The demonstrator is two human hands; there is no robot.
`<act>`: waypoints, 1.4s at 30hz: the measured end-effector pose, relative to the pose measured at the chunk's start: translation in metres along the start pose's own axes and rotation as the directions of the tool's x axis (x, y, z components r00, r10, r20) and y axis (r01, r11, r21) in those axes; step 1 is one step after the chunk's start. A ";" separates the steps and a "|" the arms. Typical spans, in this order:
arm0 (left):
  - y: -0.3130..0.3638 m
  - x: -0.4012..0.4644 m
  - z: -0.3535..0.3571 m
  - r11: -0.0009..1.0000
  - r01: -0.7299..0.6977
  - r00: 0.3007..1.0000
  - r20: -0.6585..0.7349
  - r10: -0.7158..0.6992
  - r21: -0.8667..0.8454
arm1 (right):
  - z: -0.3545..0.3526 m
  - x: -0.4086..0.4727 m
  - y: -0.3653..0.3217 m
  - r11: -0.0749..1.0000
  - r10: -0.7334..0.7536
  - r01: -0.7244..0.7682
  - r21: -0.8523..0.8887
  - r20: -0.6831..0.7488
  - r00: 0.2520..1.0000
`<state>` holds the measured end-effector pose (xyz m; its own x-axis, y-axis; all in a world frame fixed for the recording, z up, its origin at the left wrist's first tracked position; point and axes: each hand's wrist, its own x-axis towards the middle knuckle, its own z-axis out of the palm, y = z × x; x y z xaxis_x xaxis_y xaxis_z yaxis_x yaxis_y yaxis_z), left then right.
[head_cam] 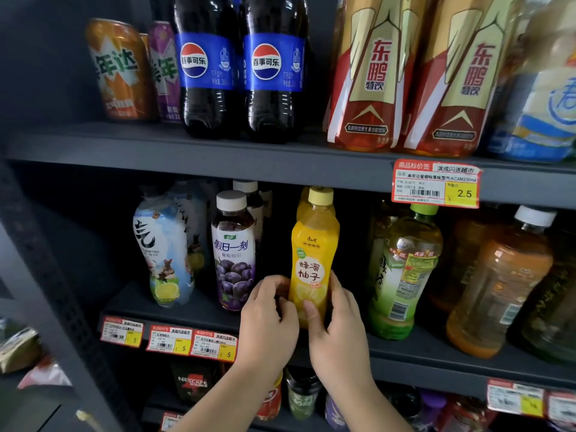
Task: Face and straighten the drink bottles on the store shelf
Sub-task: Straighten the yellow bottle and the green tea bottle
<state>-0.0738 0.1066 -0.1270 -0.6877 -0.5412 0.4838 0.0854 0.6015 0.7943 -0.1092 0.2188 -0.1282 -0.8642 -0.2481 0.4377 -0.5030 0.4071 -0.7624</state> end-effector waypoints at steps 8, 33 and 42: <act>-0.001 -0.001 0.001 1.000 -0.003 1.000 -0.012 0.004 0.021 | -0.001 0.001 -0.005 0.999 -0.028 0.028 0.018 0.018 0.999; 0.040 -0.041 0.046 0.935 -0.334 0.918 0.185 0.351 -0.115 | -0.064 0.005 0.043 0.983 0.111 -0.041 0.181 -0.397 0.911; 0.061 -0.012 0.089 1.000 -0.022 0.972 0.235 0.027 -0.021 | -0.076 0.003 0.051 0.982 0.133 -0.079 0.173 -0.326 0.936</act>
<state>-0.1242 0.2022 -0.1174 -0.8351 -0.3721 0.4051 0.1156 0.6013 0.7906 -0.1381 0.3052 -0.1295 -0.8794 0.1083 0.4636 -0.4233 0.2675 -0.8656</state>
